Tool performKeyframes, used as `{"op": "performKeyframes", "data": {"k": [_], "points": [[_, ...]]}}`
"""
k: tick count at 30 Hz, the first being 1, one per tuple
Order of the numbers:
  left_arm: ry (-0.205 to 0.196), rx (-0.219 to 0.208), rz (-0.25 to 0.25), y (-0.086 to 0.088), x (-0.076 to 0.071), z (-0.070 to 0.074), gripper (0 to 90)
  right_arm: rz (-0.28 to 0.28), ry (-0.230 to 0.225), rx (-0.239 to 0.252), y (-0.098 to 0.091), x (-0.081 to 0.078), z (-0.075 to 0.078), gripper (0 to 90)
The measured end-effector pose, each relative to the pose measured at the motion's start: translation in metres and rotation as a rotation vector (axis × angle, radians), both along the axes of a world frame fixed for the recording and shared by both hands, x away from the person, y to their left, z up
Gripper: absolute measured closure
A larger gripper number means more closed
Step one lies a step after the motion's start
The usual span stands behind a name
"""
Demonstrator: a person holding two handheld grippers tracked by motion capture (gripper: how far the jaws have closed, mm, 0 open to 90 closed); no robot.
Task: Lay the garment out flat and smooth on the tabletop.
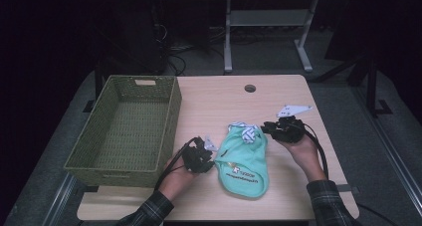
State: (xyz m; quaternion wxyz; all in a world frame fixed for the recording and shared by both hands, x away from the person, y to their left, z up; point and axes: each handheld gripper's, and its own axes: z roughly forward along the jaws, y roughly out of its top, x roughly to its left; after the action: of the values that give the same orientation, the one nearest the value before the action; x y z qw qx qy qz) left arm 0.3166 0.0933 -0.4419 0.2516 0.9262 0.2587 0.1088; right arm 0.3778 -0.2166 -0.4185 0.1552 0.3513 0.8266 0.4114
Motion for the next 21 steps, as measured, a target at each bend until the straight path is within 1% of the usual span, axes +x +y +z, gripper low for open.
{"op": "performKeyframes", "data": {"k": [1,2,3,4,5,6,7,8,9,10,11,14,16,17,18,20,21], "points": [[0.0,0.0,0.0,0.0,0.0,0.0,73.1,0.0,0.0,0.0,0.0,0.0,0.0,75.5],[-0.009,-0.006,-0.006,-0.001,-0.001,0.002,73.1,-0.005,0.004,-0.004,-0.001,0.001,0.0,77.7],[-0.013,-0.01,-0.009,-0.002,-0.002,0.003,73.0,-0.008,0.016,-0.02,-0.002,0.002,-0.003,79.4],[-0.029,-0.023,-0.016,-0.006,-0.004,0.005,72.6,-0.005,0.049,-0.047,0.001,0.004,-0.01,81.1],[-0.029,-0.023,-0.016,-0.006,-0.004,0.005,72.6,-0.005,0.049,-0.047,0.001,0.004,-0.01,81.1],[-0.036,-0.033,-0.022,-0.008,-0.005,0.007,72.6,0.004,0.06,-0.064,0.003,0.005,-0.014,81.5],[-0.041,-0.038,-0.027,-0.009,-0.006,0.007,72.6,0.02,0.071,-0.072,0.007,0.006,-0.018,82.4],[-0.046,-0.043,-0.037,-0.011,-0.008,0.008,72.6,0.035,0.079,-0.066,0.013,0.006,-0.022,83.2],[-0.046,-0.043,-0.037,-0.011,-0.008,0.008,72.4,0.035,0.079,-0.066,0.013,0.006,-0.022,83.2],[-0.046,-0.048,-0.037,-0.012,-0.008,0.008,72.1,0.058,0.086,-0.072,0.02,0.006,-0.024,83.9],[-0.046,-0.045,-0.044,-0.013,-0.008,0.007,72.1,0.058,0.086,-0.072,0.02,0.006,-0.024,83.9],[-0.04,-0.04,-0.054,-0.016,-0.008,0.005,71.1,0.086,0.094,-0.084,0.032,0.006,-0.03,84.5],[-0.032,-0.03,-0.062,-0.017,-0.008,0.002,70.8,0.101,0.111,-0.104,0.04,0.007,-0.037,86.0],[-0.032,-0.03,-0.062,-0.017,-0.008,0.002,70.7,0.101,0.111,-0.104,0.04,0.007,-0.037,86.0],[-0.031,-0.026,-0.062,-0.018,-0.008,0.001,70.7,0.108,0.115,-0.102,0.043,0.008,-0.042,87.1],[-0.019,-0.011,-0.071,-0.019,-0.006,-0.002,70.5,0.108,0.119,-0.109,0.045,0.008,-0.044,87.7],[-0.019,-0.011,-0.071,-0.019,-0.006,-0.002,70.6,0.108,0.119,-0.109,0.045,0.008,-0.044,87.7]]}}
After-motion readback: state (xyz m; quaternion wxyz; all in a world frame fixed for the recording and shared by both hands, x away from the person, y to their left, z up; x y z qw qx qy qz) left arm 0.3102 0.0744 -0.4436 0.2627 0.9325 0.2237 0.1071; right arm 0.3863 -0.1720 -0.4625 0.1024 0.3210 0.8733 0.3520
